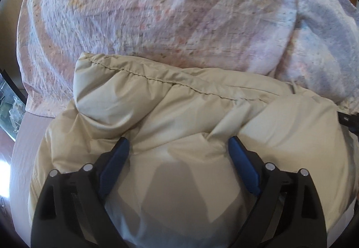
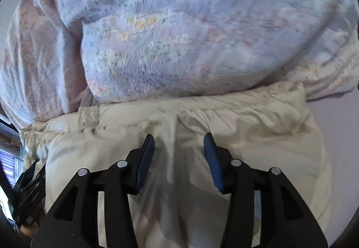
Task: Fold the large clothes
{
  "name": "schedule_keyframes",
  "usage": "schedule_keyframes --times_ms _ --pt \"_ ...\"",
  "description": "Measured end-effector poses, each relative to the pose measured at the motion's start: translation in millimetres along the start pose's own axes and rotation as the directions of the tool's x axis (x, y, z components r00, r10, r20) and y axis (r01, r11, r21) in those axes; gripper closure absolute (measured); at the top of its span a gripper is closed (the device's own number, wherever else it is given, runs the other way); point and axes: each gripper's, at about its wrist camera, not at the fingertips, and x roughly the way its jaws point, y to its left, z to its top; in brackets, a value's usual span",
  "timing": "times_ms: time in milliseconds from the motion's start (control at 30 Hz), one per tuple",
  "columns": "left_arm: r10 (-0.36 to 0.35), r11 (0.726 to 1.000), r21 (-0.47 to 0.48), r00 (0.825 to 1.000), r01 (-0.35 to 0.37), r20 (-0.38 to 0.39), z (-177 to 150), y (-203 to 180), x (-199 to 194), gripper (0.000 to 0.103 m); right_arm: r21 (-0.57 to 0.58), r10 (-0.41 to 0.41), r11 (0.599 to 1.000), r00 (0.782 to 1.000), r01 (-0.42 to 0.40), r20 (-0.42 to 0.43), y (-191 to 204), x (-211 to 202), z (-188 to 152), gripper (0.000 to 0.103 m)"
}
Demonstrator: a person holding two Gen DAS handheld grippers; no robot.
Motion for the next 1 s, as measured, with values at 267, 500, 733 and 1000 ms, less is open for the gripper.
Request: schedule_keyframes --times_ms 267,500,733,1000 --pt "0.062 0.998 -0.007 0.998 -0.062 -0.028 5 -6 25 0.007 0.033 -0.02 0.999 0.993 0.016 0.115 -38 -43 -34 0.055" --pt "0.067 0.998 -0.002 0.997 -0.067 -0.024 4 0 39 0.002 0.064 -0.115 0.992 0.983 0.107 0.14 -51 -35 -51 0.055" --pt "0.054 0.998 -0.01 0.998 -0.055 -0.016 0 8 50 0.002 -0.007 -0.221 0.975 0.966 0.224 0.132 -37 6 -55 0.053" --pt "0.038 0.999 -0.026 0.999 -0.037 0.009 -3 16 72 0.002 -0.047 -0.285 0.952 0.934 0.301 0.213 -18 29 -62 0.05"
